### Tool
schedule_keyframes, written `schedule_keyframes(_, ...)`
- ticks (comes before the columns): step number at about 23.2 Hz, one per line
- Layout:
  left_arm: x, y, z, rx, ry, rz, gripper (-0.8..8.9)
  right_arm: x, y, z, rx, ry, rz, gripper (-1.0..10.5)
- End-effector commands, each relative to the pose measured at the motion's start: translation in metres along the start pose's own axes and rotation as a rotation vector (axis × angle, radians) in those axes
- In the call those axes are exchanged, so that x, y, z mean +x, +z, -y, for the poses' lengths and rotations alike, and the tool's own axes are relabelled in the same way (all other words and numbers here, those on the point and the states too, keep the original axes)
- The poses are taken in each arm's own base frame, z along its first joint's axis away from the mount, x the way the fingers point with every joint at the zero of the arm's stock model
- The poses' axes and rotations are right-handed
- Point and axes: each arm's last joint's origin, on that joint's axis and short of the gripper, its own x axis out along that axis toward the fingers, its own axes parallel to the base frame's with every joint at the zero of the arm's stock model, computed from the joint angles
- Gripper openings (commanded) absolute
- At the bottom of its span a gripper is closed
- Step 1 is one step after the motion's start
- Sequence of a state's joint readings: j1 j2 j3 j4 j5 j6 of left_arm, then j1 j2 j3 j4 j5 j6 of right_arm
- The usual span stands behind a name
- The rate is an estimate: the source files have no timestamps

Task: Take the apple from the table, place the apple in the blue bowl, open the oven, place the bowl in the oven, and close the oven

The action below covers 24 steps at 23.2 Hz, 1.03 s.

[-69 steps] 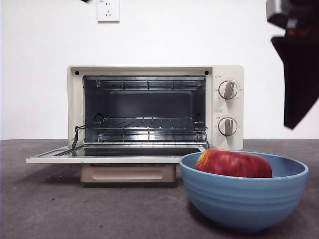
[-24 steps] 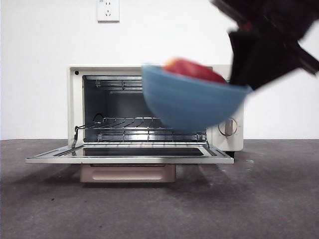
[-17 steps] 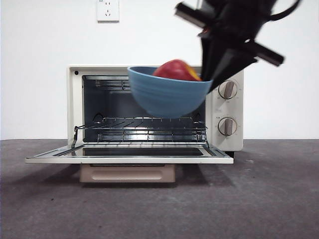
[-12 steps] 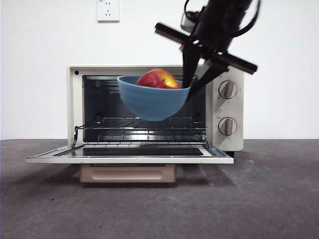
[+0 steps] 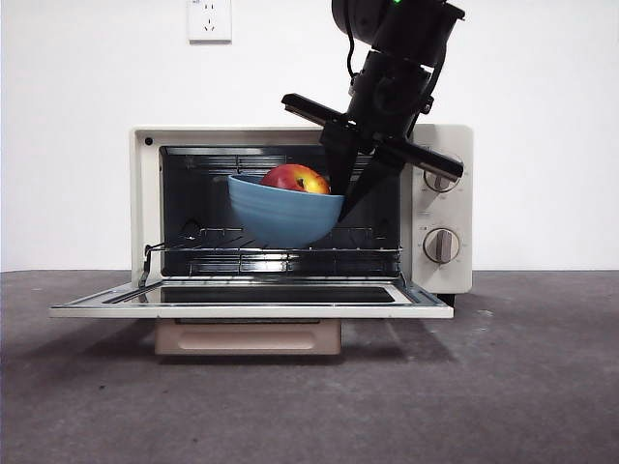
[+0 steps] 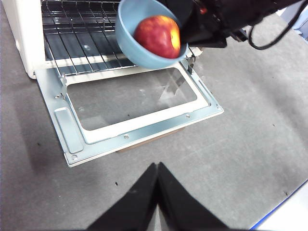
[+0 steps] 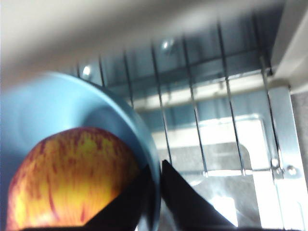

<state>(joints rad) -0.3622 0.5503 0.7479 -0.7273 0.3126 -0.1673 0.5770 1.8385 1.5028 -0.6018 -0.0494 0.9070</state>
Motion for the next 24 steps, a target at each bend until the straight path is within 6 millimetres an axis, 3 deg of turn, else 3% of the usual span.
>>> schedule_keyframes(1,-0.0004,0.0028,0.0009,0.022,-0.005,0.009,0.07,0.0075,0.0035,-0.0072,0.039,0.029,0.024,0.0)
schedule_keyframes(15,-0.0004,0.0022,0.0008,0.02,-0.004,0.003,0.07,0.0071,0.0129,-0.0027,0.03,0.013,0.086,0.0)
schedule_keyframes(19,-0.0002,0.0022,0.0008,0.02,-0.004,0.002,0.07,0.0072,0.011,-0.0055,0.021,0.024,0.089,1.1)
schedule_keyframes(24,0.0009,0.0011,0.0002,0.017,-0.001,-0.016,0.07,0.007,0.0094,-0.0108,0.008,0.053,0.103,1.2)
